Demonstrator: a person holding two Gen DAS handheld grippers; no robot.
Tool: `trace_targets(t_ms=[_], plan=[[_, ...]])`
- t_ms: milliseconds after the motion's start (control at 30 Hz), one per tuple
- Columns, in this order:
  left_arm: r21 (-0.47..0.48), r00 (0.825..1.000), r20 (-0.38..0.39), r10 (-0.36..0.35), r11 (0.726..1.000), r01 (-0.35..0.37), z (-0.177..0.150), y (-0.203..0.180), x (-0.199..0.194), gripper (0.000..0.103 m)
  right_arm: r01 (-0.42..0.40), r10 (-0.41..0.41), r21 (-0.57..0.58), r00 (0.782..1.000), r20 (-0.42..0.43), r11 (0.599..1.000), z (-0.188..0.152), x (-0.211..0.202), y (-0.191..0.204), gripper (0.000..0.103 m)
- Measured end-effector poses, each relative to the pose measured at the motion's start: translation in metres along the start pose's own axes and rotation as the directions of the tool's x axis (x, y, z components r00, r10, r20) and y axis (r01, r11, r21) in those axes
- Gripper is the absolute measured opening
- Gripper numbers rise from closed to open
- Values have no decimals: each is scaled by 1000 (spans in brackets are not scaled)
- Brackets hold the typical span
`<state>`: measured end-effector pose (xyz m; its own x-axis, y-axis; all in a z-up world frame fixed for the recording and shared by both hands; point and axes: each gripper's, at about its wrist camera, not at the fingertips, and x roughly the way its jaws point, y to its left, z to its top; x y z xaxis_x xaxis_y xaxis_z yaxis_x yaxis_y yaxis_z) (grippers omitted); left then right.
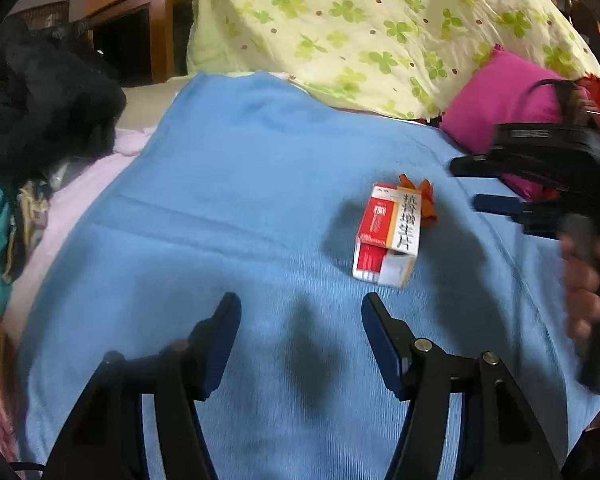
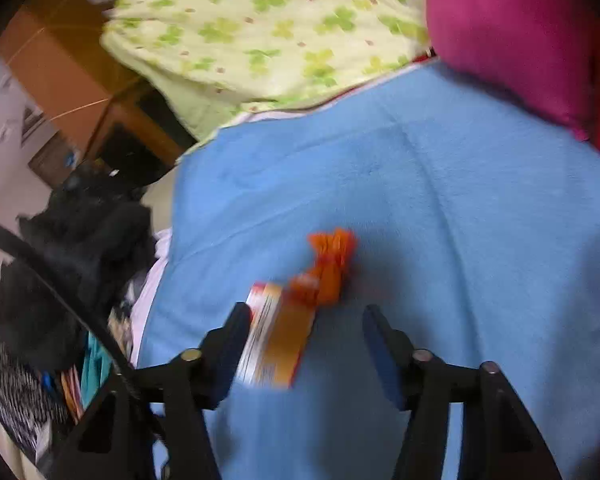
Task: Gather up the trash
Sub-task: 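Grasp the red-white medicine box with the left tool while the right grasps the orange wrapper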
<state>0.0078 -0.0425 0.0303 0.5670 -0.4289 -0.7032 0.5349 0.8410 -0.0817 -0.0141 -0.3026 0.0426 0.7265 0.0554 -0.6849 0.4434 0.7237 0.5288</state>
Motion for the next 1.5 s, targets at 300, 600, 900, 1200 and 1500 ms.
trace_targets(t_ms=[300,600,900,1200,1500], plan=[[33,996,9,-90,995,90,22,-2,18,68,87,-77,71,989,-129,994,34,104,-17,33],[103,985,-73,-157,981,164,58,-41,62,84,121,-122,-63,992,-19,991,4,37,-26,31],[50,982,-130,-139,988,146,57,-50,71,51,107,-104,-151,994,33,983,-64,-53,-31,31],[162,989,145,-10,987,-14,46,-71,-83,51,81,-51,-218,989,138,973,-105,-153,-9,31],[168,950,302,84,976,-139,27,-86,-209,52,44,31,-260,960,278,965,-133,-264,27,31]])
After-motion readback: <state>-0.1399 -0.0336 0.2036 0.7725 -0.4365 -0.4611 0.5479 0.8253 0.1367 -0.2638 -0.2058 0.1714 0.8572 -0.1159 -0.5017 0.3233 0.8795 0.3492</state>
